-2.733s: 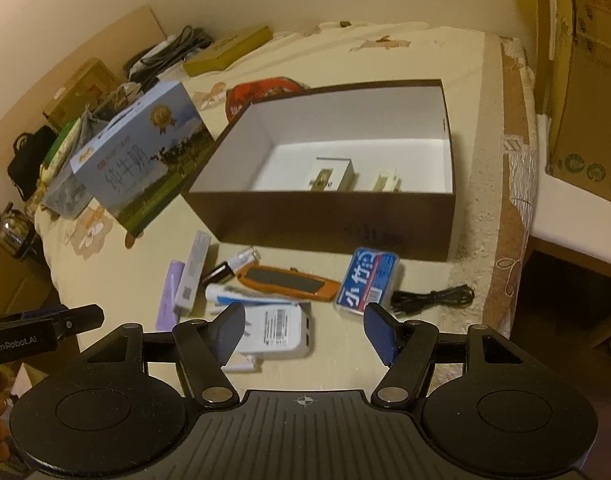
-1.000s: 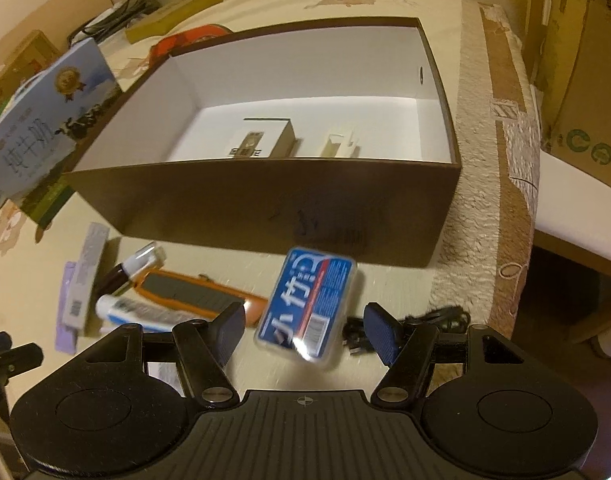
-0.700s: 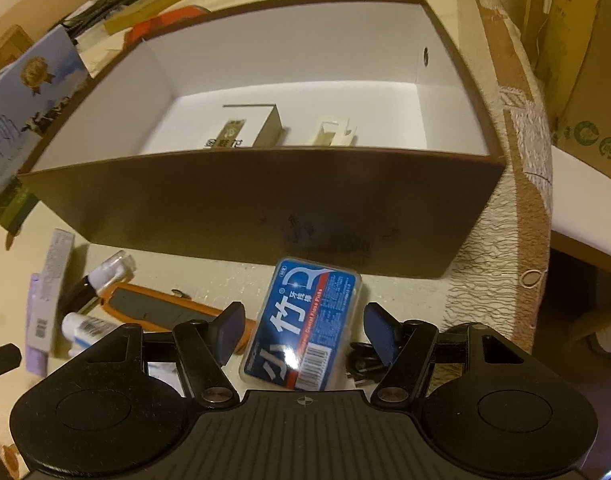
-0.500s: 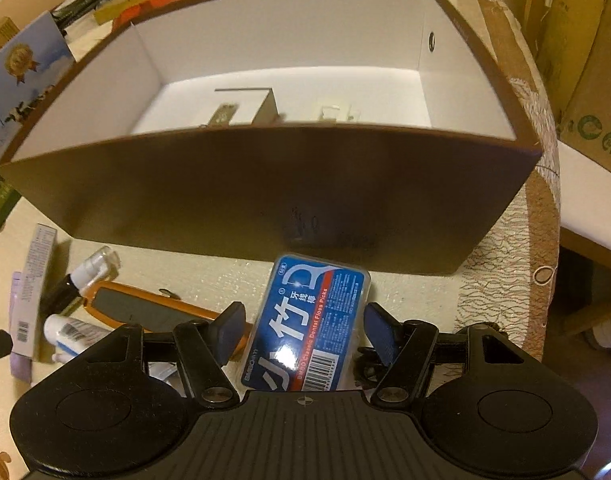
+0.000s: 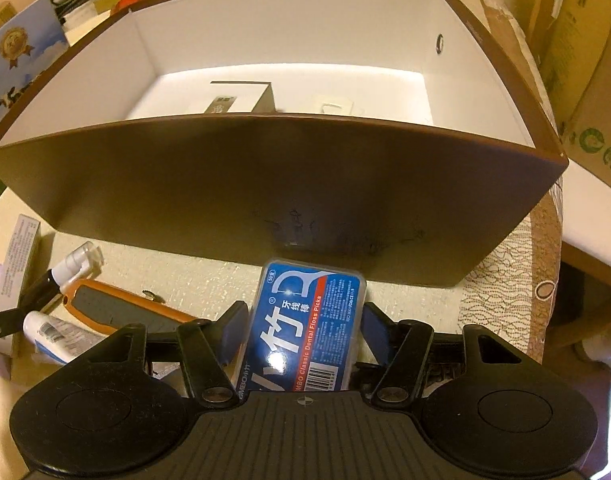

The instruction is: Organize rigid objects

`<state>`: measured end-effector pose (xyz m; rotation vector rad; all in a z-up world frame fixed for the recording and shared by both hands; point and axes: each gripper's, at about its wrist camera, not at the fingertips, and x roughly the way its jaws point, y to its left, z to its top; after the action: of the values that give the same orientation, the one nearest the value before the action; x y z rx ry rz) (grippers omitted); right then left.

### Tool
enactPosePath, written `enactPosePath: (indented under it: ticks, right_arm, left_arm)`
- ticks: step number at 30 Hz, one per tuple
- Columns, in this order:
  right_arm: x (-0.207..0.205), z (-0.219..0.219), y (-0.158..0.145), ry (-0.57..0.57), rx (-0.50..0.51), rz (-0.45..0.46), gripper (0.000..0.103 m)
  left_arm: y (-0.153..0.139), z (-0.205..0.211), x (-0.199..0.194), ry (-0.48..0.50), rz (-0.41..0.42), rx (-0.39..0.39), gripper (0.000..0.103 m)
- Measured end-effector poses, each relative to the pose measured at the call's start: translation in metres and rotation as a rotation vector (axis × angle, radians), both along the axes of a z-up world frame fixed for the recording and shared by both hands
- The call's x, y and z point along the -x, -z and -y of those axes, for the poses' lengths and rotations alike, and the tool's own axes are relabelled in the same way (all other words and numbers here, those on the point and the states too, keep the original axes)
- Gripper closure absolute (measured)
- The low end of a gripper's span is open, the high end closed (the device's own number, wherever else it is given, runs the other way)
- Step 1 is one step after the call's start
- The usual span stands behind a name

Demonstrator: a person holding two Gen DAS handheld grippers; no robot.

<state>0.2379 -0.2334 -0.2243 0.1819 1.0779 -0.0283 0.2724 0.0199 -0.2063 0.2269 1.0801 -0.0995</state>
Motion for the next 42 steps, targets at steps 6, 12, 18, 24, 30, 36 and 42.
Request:
enactPosePath:
  ticks: [6, 12, 18, 24, 30, 36, 42]
  right_arm:
    - [0.012, -0.001, -0.006, -0.055, 0.000, 0.023, 0.049]
    - [0.044, -0.001, -0.026, -0.107, -0.042, 0.081, 0.049]
    - [0.082, -0.011, -0.027, -0.188, -0.031, 0.022, 0.049]
    - [0.098, -0.019, -0.009, -0.221, -0.021, -0.072, 0.049]
    - [0.097, -0.020, -0.004, -0.230, -0.024, -0.094, 0.048]
    - [0.093, -0.023, -0.005, -0.233, -0.004, -0.090, 0.048]
    - [0.094, -0.023, -0.008, -0.243, -0.016, -0.063, 0.050]
  left_arm:
    - [-0.007, -0.008, 0.015, 0.001, 0.020, 0.022, 0.075]
    - [-0.017, -0.022, 0.051, -0.056, 0.009, 0.084, 0.079]
    - [-0.021, -0.031, 0.097, -0.128, -0.051, 0.149, 0.079]
    - [-0.018, -0.032, 0.109, -0.126, -0.089, 0.156, 0.074]
    - [-0.016, -0.030, 0.092, -0.107, -0.084, 0.133, 0.063]
    - [-0.007, -0.030, 0.085, -0.100, -0.100, 0.100, 0.079]
    - [-0.011, -0.036, 0.091, -0.131, -0.088, 0.095, 0.082]
